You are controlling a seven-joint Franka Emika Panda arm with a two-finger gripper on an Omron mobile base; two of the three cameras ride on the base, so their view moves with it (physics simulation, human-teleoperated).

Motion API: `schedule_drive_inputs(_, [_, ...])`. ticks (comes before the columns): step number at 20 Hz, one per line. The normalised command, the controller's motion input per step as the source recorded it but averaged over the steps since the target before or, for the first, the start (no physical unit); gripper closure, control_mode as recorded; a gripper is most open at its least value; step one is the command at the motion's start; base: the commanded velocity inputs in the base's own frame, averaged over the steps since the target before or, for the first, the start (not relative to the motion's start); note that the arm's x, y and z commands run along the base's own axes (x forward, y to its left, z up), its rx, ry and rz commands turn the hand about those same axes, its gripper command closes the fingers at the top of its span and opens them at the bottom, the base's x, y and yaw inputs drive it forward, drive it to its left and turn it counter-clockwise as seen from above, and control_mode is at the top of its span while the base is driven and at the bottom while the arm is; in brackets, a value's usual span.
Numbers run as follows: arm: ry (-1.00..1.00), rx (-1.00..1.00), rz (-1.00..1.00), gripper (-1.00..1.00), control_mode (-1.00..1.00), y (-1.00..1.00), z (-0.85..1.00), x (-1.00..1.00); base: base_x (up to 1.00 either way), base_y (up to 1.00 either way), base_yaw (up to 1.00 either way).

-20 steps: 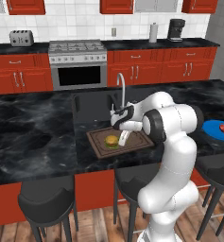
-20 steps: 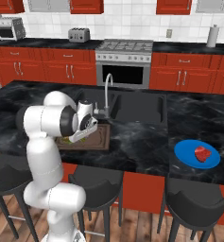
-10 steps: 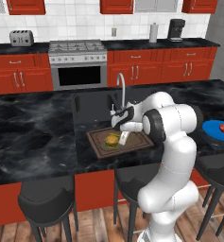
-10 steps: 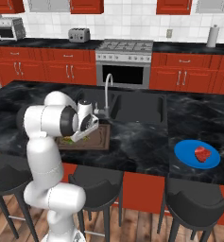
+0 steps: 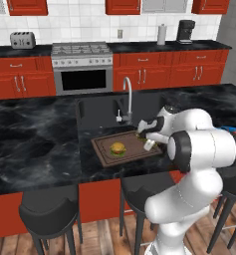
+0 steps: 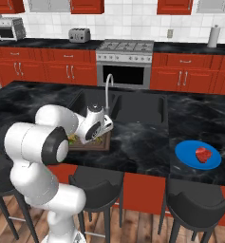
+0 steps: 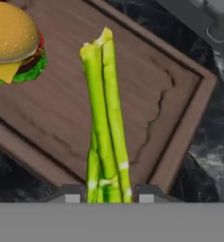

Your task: Create a steak meal by picking up the steak and asparagus from the tray and placing them on the plate. Leave the hamburger on the tray.

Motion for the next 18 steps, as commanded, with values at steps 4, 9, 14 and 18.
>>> schedule_drive_inputs(4, [-0.04, 0.08, -0.36, 1.0, -1.0, -1.0, 0.77, -0.47, 0.0, 0.0, 0.0])
schedule_drive_inputs(9, [0.02, 0.03, -0.33, 1.0, -1.0, -1.0, 1.0, -0.04, 0.0, 0.0, 0.0])
schedule_drive_inputs(14, [0.13, 0.01, -0.34, 1.0, -1.0, -1.0, 0.79, 0.0, 0.0, 0.0, 0.0])
schedule_drive_inputs(18, [0.1, 0.01, -0.35, 1.0, -1.0, -1.0, 0.11, 0.0, 0.0, 0.0, 0.0])
